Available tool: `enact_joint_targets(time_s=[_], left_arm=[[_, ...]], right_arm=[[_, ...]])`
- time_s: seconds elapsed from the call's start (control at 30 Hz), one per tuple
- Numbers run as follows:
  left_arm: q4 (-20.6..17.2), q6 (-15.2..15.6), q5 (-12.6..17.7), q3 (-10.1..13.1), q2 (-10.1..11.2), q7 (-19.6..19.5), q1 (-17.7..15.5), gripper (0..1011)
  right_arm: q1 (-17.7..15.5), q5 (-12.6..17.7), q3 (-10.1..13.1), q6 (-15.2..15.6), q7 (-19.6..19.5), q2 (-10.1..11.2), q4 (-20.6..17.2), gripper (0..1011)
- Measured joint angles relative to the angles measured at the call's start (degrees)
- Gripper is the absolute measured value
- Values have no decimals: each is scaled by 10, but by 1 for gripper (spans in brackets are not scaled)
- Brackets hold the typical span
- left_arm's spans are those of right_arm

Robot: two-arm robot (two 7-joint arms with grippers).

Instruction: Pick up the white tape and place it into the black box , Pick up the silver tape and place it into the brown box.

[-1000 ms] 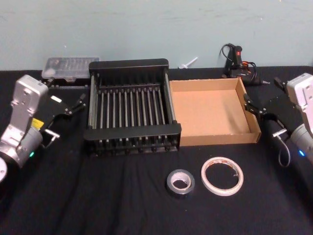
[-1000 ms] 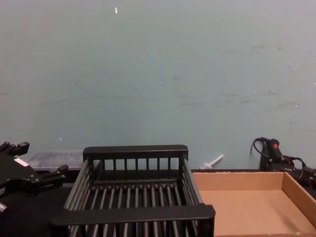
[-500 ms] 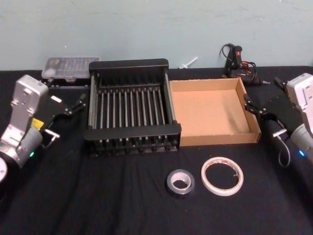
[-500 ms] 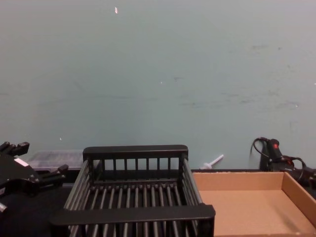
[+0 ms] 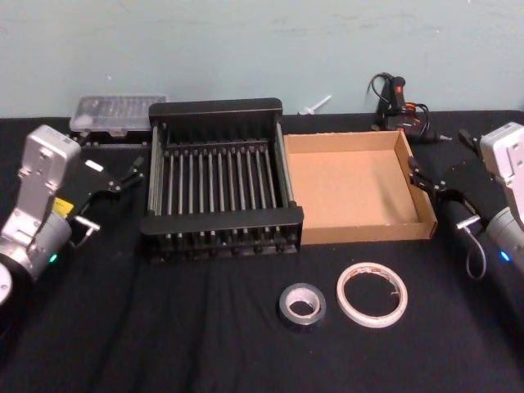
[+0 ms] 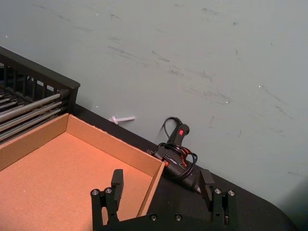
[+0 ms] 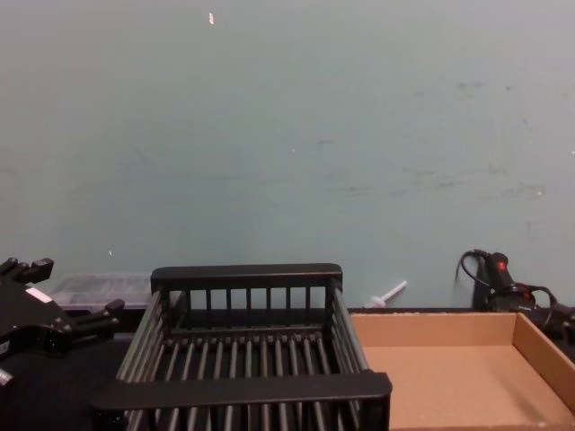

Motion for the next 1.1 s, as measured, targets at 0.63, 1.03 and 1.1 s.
enact_joint_targets(time_s=[0.63,1.03,1.1], left_arm=[[0,0,0,0,0,0,0,1001],[0,0,0,0,0,0,0,1001],[0,0,0,0,0,0,0,1001]], right_arm=[[-12,14,19,7,26,-4,-11,1002],[-66,62,47,69,72,16,-84,1000],[-79,69,52,83,78,21,-101,1002]])
